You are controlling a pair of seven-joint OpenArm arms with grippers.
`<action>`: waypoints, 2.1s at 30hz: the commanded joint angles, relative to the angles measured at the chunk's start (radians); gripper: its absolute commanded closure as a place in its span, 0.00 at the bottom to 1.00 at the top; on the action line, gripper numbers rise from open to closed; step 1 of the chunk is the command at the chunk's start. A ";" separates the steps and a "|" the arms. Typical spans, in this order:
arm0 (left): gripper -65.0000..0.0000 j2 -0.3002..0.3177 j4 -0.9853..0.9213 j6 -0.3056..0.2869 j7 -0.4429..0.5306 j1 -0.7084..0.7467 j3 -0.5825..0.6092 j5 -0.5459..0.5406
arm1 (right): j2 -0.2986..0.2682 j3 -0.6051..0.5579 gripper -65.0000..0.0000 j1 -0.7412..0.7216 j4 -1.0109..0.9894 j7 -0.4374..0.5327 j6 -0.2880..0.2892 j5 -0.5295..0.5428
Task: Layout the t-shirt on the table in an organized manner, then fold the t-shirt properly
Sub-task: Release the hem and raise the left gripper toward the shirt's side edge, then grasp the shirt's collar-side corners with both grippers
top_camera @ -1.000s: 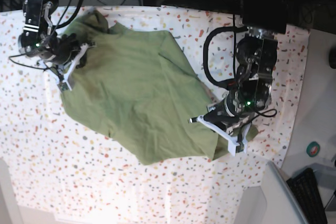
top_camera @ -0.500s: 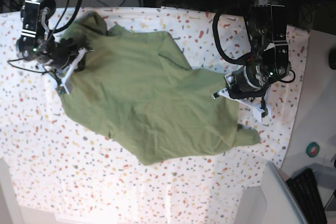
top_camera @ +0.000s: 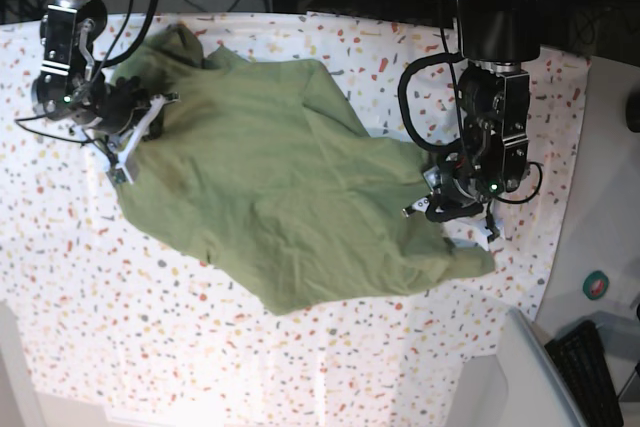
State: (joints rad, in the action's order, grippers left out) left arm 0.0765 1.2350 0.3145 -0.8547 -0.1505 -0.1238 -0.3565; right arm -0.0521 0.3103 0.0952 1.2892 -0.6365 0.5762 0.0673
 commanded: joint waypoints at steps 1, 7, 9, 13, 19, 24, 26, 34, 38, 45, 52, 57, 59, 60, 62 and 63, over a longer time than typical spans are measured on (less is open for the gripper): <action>1.00 0.007 -0.002 -0.002 0.022 -0.034 -0.001 -0.003 | -0.007 0.000 1.00 -0.001 0.003 -0.015 -0.005 -0.024; 0.94 0.006 -0.087 -0.004 0.033 -0.087 -0.001 -0.011 | -0.005 0.000 1.00 -0.002 0.003 -0.016 -0.005 -0.024; 0.69 0.009 -0.083 -0.004 0.033 -0.087 -0.001 -0.011 | -0.005 0.000 1.00 -0.002 0.003 -0.016 -0.005 -0.024; 0.18 0.012 -0.073 -0.005 0.033 -0.077 -0.004 -0.013 | -0.007 0.000 1.00 -0.001 0.003 -0.016 -0.005 -0.024; 0.01 0.026 0.188 -0.156 0.032 0.099 -0.078 -0.014 | -0.009 0.000 1.00 0.004 0.003 -0.016 -0.005 -0.024; 0.01 0.022 0.260 -0.285 0.033 0.208 -0.184 -0.014 | -0.009 0.000 1.00 0.008 0.010 -0.013 -0.005 -0.024; 0.01 0.018 0.242 -0.321 0.035 0.222 -0.208 -0.014 | -0.009 0.000 1.00 0.008 0.010 -0.013 -0.005 -0.024; 0.01 -0.024 0.124 -0.435 0.036 0.210 -0.241 -0.014 | -0.002 0.000 1.00 0.007 0.011 -0.013 -0.003 -0.024; 0.01 -0.031 0.076 -0.435 0.117 0.210 -0.211 -0.013 | -0.004 0.000 1.00 0.010 0.011 -0.013 -0.003 -0.024; 0.53 -0.022 0.048 -0.437 0.144 0.220 -0.126 -0.014 | -0.004 0.011 1.00 0.033 0.060 -0.012 -0.003 -0.022; 1.00 -0.019 0.081 -0.437 0.140 0.222 -0.227 -0.014 | 0.008 0.057 1.00 0.146 0.309 -0.010 -0.009 -0.019; 1.00 -0.010 0.194 -0.437 0.137 0.274 -0.251 -0.014 | 0.087 0.260 1.00 0.157 0.361 -0.059 -0.005 -0.019; 1.00 -0.001 0.216 -0.437 0.113 0.294 -0.248 -0.014 | 0.097 0.303 0.79 0.160 0.356 -0.095 -0.002 -0.017; 1.00 -0.001 0.223 -0.437 0.099 0.297 -0.248 -0.014 | 0.103 0.318 0.67 0.165 0.352 -0.101 0.000 -0.017; 1.00 -0.001 0.233 -0.437 0.081 0.302 -0.253 -0.014 | 0.114 0.341 0.48 0.183 0.350 -0.099 0.037 0.004; 1.00 -0.001 0.233 -0.437 0.076 0.303 -0.254 -0.014 | 0.116 0.350 0.46 0.194 0.350 -0.107 0.072 0.036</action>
State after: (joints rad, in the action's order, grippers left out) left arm 0.0681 1.4456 -0.1162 -0.7921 0.1608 -0.3748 -0.3672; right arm 0.0666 0.6590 0.2928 1.6253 -0.7597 0.6376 0.0864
